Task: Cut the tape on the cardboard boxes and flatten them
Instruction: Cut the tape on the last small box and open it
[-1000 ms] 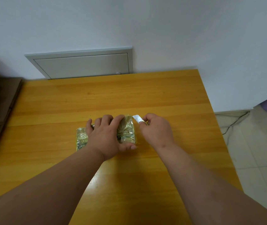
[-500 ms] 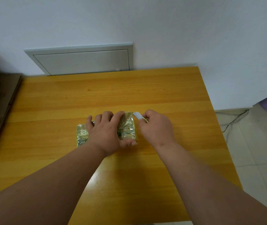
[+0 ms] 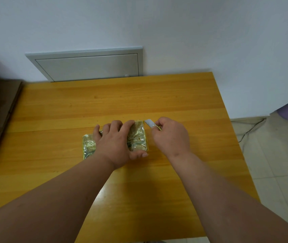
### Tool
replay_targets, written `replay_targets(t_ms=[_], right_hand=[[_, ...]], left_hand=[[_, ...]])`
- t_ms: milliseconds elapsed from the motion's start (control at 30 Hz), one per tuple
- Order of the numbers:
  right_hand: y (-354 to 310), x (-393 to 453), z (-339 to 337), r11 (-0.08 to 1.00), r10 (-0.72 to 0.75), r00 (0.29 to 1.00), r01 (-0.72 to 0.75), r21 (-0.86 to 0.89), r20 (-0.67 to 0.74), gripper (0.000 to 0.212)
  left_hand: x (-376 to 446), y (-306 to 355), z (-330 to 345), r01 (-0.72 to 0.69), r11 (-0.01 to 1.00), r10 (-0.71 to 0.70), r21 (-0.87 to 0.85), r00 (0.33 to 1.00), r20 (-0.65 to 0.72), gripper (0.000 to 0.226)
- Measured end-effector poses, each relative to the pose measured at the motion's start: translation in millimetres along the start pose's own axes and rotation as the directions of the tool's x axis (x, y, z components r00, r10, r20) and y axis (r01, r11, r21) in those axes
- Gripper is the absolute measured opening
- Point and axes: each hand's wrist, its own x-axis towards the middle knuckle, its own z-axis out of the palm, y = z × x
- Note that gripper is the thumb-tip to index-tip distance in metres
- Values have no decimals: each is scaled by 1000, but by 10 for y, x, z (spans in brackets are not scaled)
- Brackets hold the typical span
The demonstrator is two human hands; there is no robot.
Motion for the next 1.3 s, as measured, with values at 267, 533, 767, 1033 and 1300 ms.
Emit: replay_targets(t_ms=[267,533,767,1033,1300], right_hand=[[-17,-12,17,1000,2,1000,-2,-11,18,15],[-81,-32,22,998,-14,1000,15,-62,15,14],[-214,-18,28,985,-12,999,17,-172,32,9],[-454,172,-96,977,135,939,-73,-201,317,21],[-461,123,-191,984,143,913,-88,-157,383,11]], left_hand=[[3,-4,13,-4,1000,4,-12,1000,-15,120],[5,-12,23,-5,1000,5,-13,1000,-18,121],[22,-1,24,14,1000,-14,-11,1000,-26,127],[8,4,35,31,1000,-31,-3,999,-16,121],[20,-5,21,12,1000,-12,3,1000,3,126]])
